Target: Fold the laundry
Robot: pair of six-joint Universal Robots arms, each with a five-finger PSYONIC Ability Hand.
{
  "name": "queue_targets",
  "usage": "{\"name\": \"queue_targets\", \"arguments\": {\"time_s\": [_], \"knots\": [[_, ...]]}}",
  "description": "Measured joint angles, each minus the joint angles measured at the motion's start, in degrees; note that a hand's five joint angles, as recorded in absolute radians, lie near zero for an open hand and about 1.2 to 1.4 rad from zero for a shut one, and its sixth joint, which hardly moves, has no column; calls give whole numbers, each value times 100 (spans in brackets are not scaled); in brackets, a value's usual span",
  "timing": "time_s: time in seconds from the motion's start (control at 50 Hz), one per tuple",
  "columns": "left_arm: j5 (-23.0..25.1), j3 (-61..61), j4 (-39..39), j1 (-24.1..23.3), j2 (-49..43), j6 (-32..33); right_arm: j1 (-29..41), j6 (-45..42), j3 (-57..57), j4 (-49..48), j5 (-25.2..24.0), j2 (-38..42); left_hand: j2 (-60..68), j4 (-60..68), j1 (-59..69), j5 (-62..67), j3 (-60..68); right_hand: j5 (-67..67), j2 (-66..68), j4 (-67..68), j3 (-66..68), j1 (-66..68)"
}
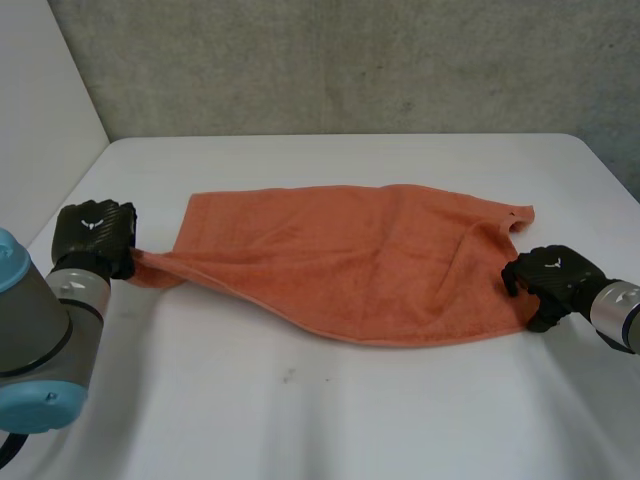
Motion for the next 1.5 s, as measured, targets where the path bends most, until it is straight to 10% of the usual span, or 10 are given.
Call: {"name": "queue_targets", "arguments": {"time_s": [0.74, 1.12, 1.28, 1.5], "knots": [[0, -22, -4, -9, 0, 0, 44, 126, -459, -115, 166, 299, 0, 0, 0, 0, 0, 2476, 2472, 2552, 2472, 1905], [-13, -159, -456, -40, 550, 69, 21, 971, -433, 886, 621, -1727, 0, 0, 0, 0, 0, 2506, 2472, 2554, 2480, 1905], [45, -402, -1954, -13, 1722, 148, -215, -987, -168, 3328, 1472, -2818, 0, 0, 0, 0, 0, 2525, 2472, 2556, 2480, 1905], [550, -802, -2493, 49, 1861, 603, -482, -1932, 500, 3440, 1730, -2637, 0, 0, 0, 0, 0, 2526, 2472, 2557, 2490, 1905]]}}
